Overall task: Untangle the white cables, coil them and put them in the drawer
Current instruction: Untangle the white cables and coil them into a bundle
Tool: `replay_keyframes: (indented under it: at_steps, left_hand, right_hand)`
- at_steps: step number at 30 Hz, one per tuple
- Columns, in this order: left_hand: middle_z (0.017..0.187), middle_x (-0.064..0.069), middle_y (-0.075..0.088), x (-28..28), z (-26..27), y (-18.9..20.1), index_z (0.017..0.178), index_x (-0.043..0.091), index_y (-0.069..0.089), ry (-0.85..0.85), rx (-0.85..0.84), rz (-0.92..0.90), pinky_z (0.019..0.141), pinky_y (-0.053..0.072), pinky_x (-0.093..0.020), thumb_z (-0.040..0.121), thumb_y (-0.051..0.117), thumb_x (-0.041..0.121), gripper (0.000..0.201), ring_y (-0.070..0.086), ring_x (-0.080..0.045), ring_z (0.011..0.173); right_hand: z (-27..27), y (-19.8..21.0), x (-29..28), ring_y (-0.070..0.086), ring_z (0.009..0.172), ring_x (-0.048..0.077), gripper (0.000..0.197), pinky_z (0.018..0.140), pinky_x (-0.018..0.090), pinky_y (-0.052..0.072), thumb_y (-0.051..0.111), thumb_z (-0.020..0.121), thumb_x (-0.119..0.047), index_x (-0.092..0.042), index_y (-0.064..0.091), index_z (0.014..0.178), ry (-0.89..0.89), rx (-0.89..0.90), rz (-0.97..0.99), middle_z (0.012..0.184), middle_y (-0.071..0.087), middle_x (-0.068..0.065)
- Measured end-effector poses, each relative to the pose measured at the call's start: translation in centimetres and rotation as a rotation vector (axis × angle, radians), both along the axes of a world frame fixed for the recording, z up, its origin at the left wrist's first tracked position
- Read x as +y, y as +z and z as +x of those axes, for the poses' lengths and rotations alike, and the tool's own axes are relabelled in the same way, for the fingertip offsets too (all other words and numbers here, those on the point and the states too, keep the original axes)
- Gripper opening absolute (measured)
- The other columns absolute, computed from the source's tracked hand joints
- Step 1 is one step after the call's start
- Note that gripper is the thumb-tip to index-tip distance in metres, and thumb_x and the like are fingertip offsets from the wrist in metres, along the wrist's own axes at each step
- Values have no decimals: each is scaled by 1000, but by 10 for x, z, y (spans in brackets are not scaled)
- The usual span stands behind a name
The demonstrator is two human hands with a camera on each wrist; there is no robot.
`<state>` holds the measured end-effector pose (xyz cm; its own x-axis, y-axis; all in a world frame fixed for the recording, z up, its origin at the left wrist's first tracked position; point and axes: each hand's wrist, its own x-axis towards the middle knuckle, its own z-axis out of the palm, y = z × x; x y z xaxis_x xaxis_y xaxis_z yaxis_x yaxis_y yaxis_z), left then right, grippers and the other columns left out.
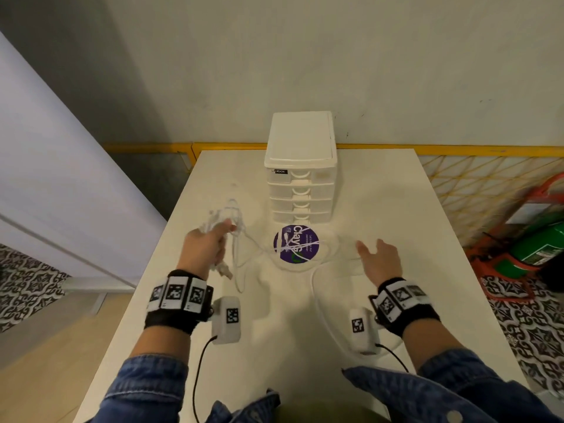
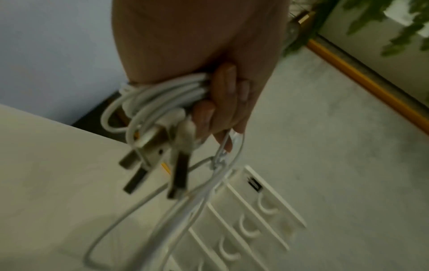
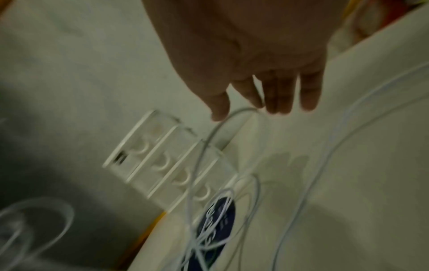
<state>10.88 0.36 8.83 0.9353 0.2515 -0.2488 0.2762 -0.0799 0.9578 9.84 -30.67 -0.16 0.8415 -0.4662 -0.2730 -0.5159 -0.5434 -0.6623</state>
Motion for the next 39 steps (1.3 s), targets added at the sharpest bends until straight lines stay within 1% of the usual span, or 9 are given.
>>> replay_keyframes:
  at_steps: [4, 7, 14, 19, 23, 29, 33, 35, 39]
  left_hand:
    - [43, 2, 33, -38, -6, -1, 45, 21, 64, -267, 41, -36, 41, 21, -23, 90, 61, 20, 46, 24, -13, 36]
    - [40, 1, 33, -57, -8, 3, 50, 16, 57, -394, 36, -53, 38, 20, -18, 90, 62, 17, 40, 24, -12, 33]
    - [48, -4, 46, -35, 5, 12, 67, 7, 51, -181, -31, 299, 37, 32, -17, 81, 74, 24, 32, 39, -15, 41]
    - [45, -4, 35, -34, 0, 11, 60, 11, 43, -187, -44, 208, 38, 26, -19, 80, 75, 26, 41, 28, -14, 36]
    - [40, 1, 33, -47, -6, 10, 57, 11, 46, -366, -9, 9, 43, 25, -24, 81, 73, 19, 38, 26, -15, 36]
    - [38, 3, 36, -48, -3, 10, 59, 9, 52, -240, -46, 68, 40, 25, -20, 85, 63, 10, 28, 28, -12, 34]
    - [41, 3, 41, -18, 7, 24, 61, 12, 51, -5, -80, 45, 36, 30, -15, 89, 62, 23, 32, 35, -10, 33]
    - [39, 3, 40, -8, 10, 27, 60, 13, 50, -8, -65, 33, 37, 28, -15, 90, 62, 29, 35, 34, -10, 32]
    - [40, 3, 35, -14, 7, 19, 56, 15, 50, -97, -32, -45, 38, 22, -16, 92, 58, 27, 39, 27, -11, 32]
  right_hand:
    - [-1, 39, 52, 37, 130, 19, 63, 110, 32, 29, 62, 84, -44, -14, 44, 137, 361, -472, -42, 140, 44, 5]
    - [-4, 56, 88, 52, 115, 8, 61, 101, 27, 40, 70, 82, -30, -21, 43, 135, 636, -299, 425, 124, 55, -5]
    - [-4, 52, 77, 53, 56, -4, 22, 58, 13, 45, 70, 81, -11, -23, 67, 100, 469, -359, 530, 71, 59, -7]
    - [-2, 54, 75, 57, 60, 2, 18, 63, 18, 49, 70, 81, -10, -26, 65, 76, 444, -428, 481, 79, 65, -1]
    - [-2, 60, 82, 50, 44, 12, 5, 43, 21, 39, 67, 84, -13, -9, 67, 87, 414, -378, 576, 72, 61, 7]
    - [-4, 45, 85, 67, 89, 14, 35, 82, 26, 52, 73, 77, -33, -23, 62, 109, 556, -289, 503, 97, 71, 0]
    - [-8, 32, 64, 49, 61, 7, 19, 62, 22, 36, 64, 86, -31, -15, 62, 75, 629, -249, 208, 64, 54, -6]
    - [-9, 24, 54, 49, 68, 12, 25, 66, 26, 36, 63, 86, -33, -9, 65, 81, 613, -217, 152, 72, 57, 5]
    - [-7, 36, 55, 44, 85, -2, 53, 74, 14, 35, 83, 63, -38, -26, 57, 107, 540, -321, 111, 93, 46, -14]
